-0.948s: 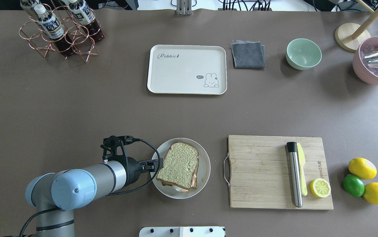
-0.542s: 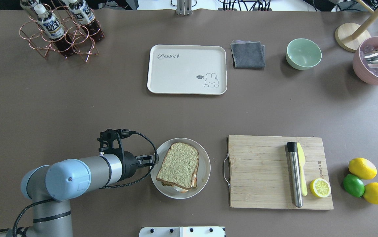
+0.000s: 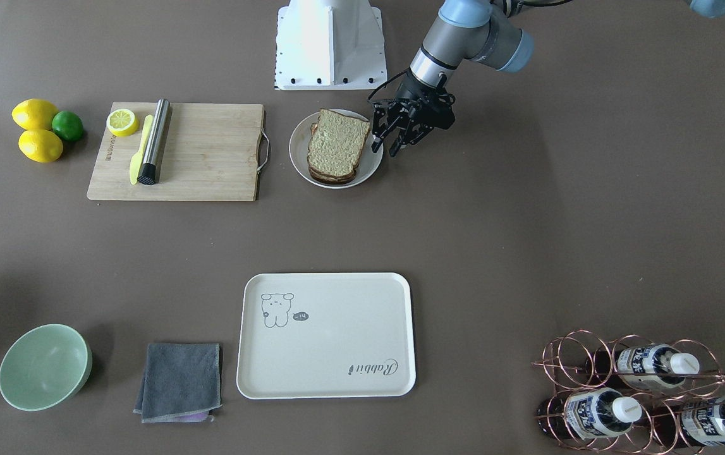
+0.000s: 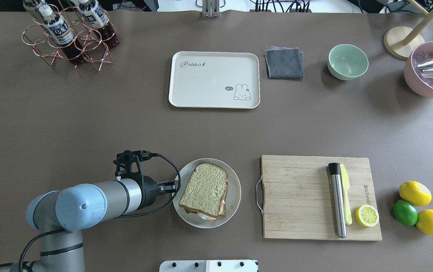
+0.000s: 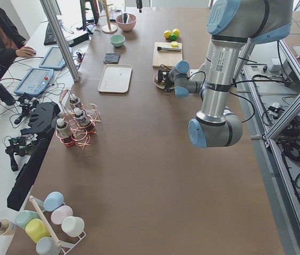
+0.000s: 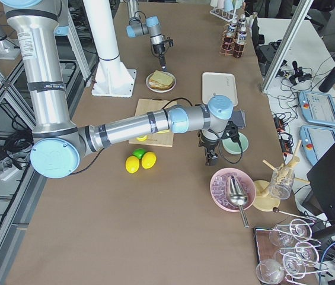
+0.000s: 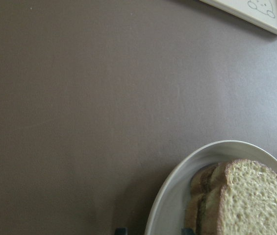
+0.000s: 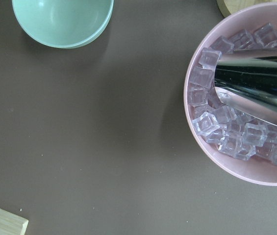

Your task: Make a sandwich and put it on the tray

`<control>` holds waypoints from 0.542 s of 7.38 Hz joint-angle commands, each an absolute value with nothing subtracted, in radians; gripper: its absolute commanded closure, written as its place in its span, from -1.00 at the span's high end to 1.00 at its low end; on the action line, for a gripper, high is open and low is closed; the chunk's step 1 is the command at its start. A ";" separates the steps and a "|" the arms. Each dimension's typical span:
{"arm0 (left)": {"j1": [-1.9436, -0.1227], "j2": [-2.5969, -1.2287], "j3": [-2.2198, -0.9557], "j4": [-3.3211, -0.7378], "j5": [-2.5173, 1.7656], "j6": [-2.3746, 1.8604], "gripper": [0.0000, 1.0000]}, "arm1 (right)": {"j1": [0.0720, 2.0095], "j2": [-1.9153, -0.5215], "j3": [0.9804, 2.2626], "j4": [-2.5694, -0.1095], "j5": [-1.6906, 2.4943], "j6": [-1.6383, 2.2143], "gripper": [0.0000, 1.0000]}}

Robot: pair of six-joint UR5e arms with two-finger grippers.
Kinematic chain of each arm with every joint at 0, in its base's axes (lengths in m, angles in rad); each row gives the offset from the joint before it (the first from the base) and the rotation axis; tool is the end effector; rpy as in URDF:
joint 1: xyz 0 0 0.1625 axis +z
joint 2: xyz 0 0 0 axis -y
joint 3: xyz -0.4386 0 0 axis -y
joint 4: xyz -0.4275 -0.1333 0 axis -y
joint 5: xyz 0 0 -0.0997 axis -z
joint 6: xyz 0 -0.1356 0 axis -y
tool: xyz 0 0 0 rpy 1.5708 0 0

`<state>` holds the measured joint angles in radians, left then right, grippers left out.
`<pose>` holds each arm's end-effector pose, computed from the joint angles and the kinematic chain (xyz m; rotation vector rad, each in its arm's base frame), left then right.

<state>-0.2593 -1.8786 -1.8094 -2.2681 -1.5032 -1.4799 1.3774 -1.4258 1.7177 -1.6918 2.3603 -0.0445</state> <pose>0.5998 -0.3065 0.3074 0.2748 1.2160 -0.1881 -0.0765 -0.5834 0.5506 0.1033 -0.8003 -0.2924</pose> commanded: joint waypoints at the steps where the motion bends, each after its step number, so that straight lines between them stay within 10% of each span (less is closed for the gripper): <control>1: -0.253 -1.879 -1.796 -2.269 -1.503 -1.482 -0.04 | 1.382 -1.411 1.718 -1.752 2.364 -0.046 1.00; 4: -0.222 -1.879 -1.798 -2.269 -1.497 -1.483 -0.07 | 1.396 -1.413 1.720 -1.778 2.365 -0.046 1.00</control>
